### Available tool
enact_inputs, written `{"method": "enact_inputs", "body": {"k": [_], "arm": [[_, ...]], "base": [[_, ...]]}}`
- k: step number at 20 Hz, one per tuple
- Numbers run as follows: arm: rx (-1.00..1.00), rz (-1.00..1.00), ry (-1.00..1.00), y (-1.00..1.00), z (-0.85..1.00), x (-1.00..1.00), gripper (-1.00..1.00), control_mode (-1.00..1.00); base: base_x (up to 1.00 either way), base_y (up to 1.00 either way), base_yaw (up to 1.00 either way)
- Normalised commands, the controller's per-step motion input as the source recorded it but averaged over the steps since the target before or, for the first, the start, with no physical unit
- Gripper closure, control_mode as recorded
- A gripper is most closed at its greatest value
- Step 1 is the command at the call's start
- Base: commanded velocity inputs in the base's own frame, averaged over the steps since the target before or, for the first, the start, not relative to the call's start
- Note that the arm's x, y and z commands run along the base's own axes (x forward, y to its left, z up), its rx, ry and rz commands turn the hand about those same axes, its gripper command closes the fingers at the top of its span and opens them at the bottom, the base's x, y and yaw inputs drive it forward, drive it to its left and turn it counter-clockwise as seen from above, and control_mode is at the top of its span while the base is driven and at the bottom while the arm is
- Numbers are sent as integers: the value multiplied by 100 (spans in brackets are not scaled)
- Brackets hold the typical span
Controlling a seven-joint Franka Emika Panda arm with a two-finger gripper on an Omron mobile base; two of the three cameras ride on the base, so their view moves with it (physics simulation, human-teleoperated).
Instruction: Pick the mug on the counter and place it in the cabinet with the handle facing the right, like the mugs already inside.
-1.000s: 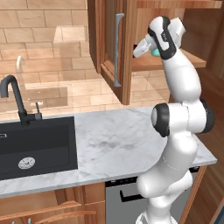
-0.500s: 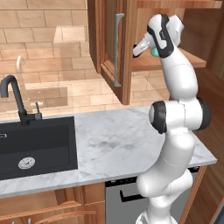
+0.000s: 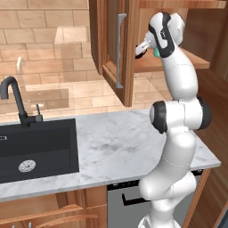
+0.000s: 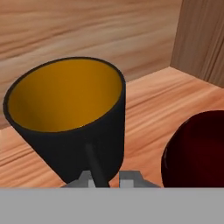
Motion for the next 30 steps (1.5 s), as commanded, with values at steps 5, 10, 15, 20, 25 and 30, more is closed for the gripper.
{"method": "enact_inputs", "body": {"k": [5, 10, 15, 20, 25, 30], "arm": [[0, 0, 4, 4, 0, 0, -100, -100], [0, 0, 2, 2, 0, 0, -100, -100], [0, 0, 0, 1, 0, 0, -100, -100], [0, 0, 0, 0, 4, 0, -100, -100], [0, 0, 0, 0, 18, -7, -100, -100], [0, 0, -1, 1, 27, -11, -100, -100]], "base": [[0, 0, 0], [0, 0, 0], [0, 0, 0], [0, 0, 0], [0, 0, 0], [0, 0, 0]]}}
